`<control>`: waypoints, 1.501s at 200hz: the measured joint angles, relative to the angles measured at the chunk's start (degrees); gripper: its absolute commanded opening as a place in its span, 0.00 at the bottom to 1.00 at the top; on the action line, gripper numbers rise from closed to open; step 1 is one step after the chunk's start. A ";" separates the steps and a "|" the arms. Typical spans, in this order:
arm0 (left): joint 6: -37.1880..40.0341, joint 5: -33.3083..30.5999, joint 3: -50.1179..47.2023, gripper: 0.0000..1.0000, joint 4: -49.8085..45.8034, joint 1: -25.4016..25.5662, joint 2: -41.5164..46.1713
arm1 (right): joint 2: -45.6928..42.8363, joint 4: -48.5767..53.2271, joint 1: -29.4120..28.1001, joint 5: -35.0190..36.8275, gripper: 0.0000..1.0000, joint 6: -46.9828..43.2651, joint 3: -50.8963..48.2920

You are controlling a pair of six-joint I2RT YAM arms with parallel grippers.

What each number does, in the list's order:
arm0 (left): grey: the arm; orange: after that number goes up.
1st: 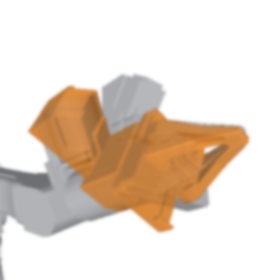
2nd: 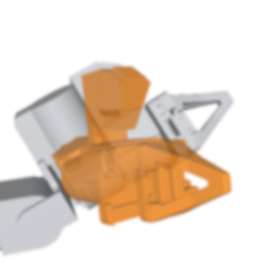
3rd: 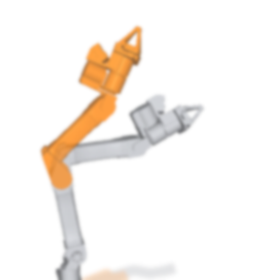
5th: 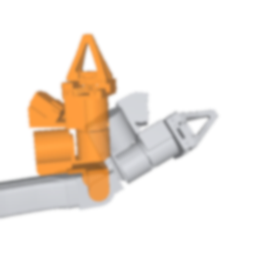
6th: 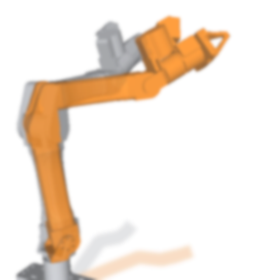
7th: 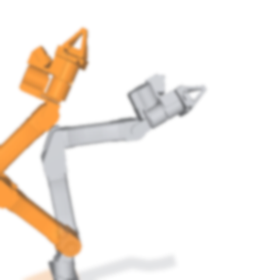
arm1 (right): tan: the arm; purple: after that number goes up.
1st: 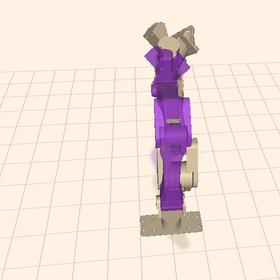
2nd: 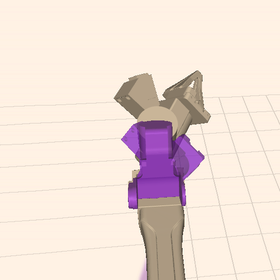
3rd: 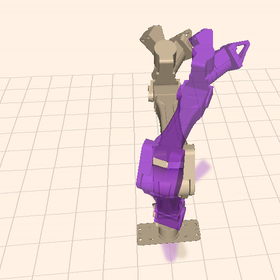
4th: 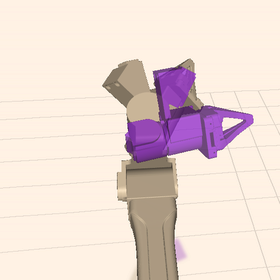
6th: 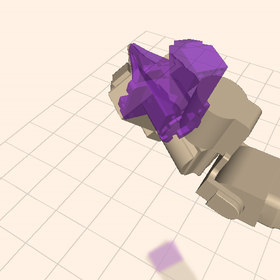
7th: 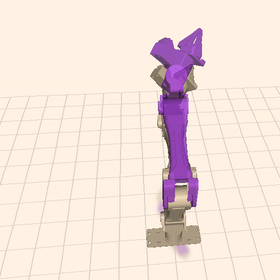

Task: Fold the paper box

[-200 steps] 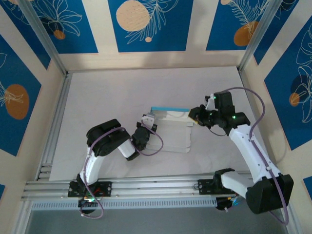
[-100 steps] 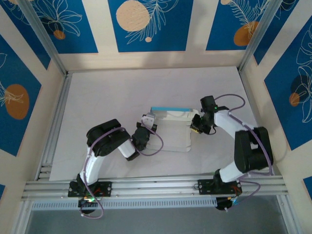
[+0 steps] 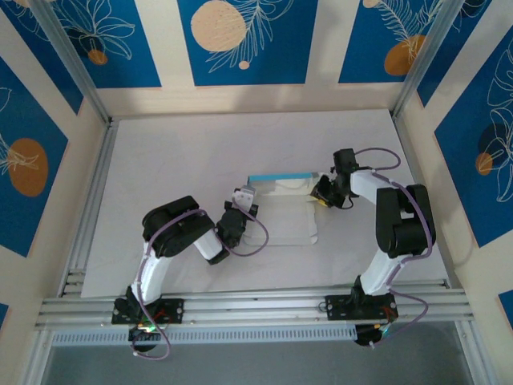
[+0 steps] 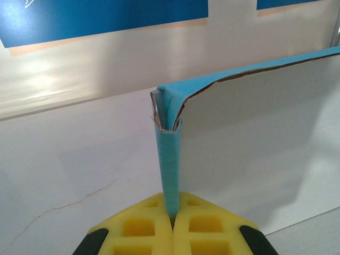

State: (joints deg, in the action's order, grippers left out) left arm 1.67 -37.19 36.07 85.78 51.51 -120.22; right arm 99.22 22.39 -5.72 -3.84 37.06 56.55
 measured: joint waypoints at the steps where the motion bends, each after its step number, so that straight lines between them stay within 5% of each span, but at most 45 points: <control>1: 0.00 0.00 0.00 0.00 0.00 0.00 0.00 | 0.00 -0.11 -0.02 -0.02 0.29 0.00 -0.02; 23: 0.00 -0.02 0.00 0.00 0.02 0.00 0.00 | -0.13 -3.23 -0.76 0.72 0.42 -1.01 -0.72; 105: 0.00 -0.22 -0.02 0.00 0.00 0.00 0.00 | -1.07 -8.28 -2.34 5.42 0.46 -4.28 -3.30; 220: 0.00 -0.46 -0.02 0.00 0.00 0.00 0.00 | 0.74 -12.24 -3.80 -3.30 0.22 -6.80 -2.12; 300: 0.00 -1.09 -0.02 0.00 -0.02 0.00 0.00 | -9.38 -12.68 -6.25 2.86 0.10 -9.99 -7.19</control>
State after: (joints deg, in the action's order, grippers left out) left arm 1.67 -38.28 36.05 85.76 51.51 -120.22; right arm 89.84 9.72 -11.97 -0.97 27.07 49.36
